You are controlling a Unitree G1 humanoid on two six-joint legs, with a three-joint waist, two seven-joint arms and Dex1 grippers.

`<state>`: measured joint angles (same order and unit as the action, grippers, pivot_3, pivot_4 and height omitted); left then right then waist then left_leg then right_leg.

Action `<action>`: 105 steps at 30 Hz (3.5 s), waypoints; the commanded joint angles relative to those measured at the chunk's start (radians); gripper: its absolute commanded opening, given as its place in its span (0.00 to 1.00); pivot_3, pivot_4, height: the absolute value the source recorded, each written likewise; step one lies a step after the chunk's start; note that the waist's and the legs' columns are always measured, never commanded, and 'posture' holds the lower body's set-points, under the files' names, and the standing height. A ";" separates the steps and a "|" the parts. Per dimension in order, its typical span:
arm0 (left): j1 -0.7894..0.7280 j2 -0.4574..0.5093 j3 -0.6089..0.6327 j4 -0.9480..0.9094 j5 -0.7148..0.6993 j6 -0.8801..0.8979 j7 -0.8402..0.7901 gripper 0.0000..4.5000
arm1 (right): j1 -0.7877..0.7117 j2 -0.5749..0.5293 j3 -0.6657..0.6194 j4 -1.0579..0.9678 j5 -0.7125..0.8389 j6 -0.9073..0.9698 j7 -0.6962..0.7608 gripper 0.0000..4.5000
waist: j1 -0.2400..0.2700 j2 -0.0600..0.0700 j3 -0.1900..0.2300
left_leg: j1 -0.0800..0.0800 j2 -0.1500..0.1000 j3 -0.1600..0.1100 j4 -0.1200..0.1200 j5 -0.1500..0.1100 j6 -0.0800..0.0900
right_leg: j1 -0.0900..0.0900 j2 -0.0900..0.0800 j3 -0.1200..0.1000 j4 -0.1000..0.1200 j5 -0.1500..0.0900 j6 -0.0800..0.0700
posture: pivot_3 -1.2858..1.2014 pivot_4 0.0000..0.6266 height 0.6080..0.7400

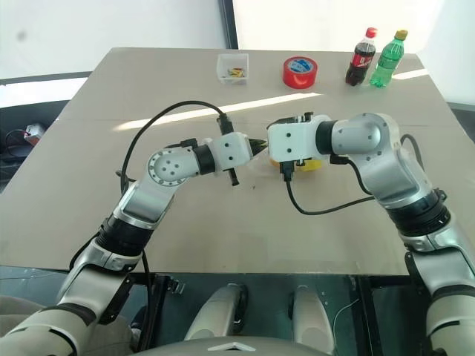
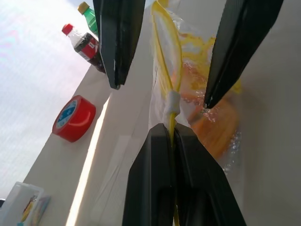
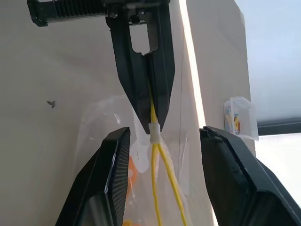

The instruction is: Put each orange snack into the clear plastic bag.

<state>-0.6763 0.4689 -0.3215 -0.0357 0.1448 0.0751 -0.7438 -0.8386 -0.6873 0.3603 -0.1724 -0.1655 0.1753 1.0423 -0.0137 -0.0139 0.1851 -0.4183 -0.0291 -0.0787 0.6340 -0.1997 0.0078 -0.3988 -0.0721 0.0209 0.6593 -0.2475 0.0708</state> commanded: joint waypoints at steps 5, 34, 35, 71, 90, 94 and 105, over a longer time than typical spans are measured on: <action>-0.033 0.005 0.016 -0.044 0.006 -0.015 -0.016 0.00 | -0.026 -0.002 -0.011 0.017 -0.036 -0.054 -0.004 0.53 | -0.001 0.000 0.000 | 0.000 0.000 0.000 0.000 0.000 0.000 | 0.000 0.000 0.000 0.000 0.000 0.000 | 0.52 0.24 1.00; -0.013 -0.001 0.035 -0.044 -0.004 0.000 -0.010 0.00 | -0.007 0.004 -0.026 -0.015 -0.043 -0.015 -0.010 0.01 | -0.001 0.000 0.000 | 0.000 0.000 0.000 0.000 0.000 0.000 | 0.000 0.000 0.000 0.001 0.000 0.000 | 0.52 0.24 1.00; -0.013 -0.001 0.035 -0.043 -0.004 0.000 -0.010 0.00 | -0.007 0.002 -0.027 -0.014 -0.044 -0.016 -0.010 0.01 | -0.001 0.000 0.000 | 0.000 0.000 0.000 0.000 0.000 0.000 | 0.000 0.000 0.000 0.001 0.000 0.000 | 0.52 0.24 1.00; -0.015 0.009 0.029 -0.009 0.018 -0.053 -0.007 0.00 | 0.002 -0.265 -0.125 0.278 -0.191 -0.068 -0.168 0.01 | -0.002 0.000 0.000 | 0.000 0.000 0.002 0.001 0.000 0.000 | 0.000 0.000 0.001 0.001 0.000 0.000 | 0.52 0.24 1.00; 0.137 0.034 0.060 -0.057 -0.004 0.038 0.013 0.15 | 0.415 -0.259 -0.263 -0.195 0.099 0.344 -0.017 0.21 | 0.000 0.001 0.000 | -0.002 0.000 0.001 0.000 -0.001 0.002 | -0.001 0.000 0.002 -0.001 0.000 0.000 | 0.52 0.24 1.00; 0.276 -0.019 0.103 -0.174 -0.059 0.175 0.053 0.53 | 0.571 -0.240 -0.324 -0.268 0.146 0.445 -0.055 0.64 | 0.002 0.001 0.000 | -0.003 0.001 0.000 0.003 -0.001 0.002 | -0.003 -0.001 0.003 0.003 0.000 0.000 | 0.52 0.24 1.00; 0.481 -0.025 0.509 -0.545 -0.469 0.670 0.073 0.83 | 0.715 -0.144 -0.706 -0.215 0.510 0.516 -0.025 0.64 | -0.001 0.001 0.000 | 0.004 0.006 -0.002 0.007 -0.001 0.002 | 0.006 0.001 0.001 0.003 0.000 0.001 | 0.52 0.24 1.00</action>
<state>-0.2011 0.4254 0.1079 -0.5070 -0.2534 0.6908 -0.6619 -0.1161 -0.8202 -0.2698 -0.3749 0.2824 0.6697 1.0000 -0.0145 -0.0133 0.1852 -0.4145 -0.0232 -0.0810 0.6405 -0.2011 0.0102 -0.3935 -0.0708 0.0223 0.6620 -0.2476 0.0713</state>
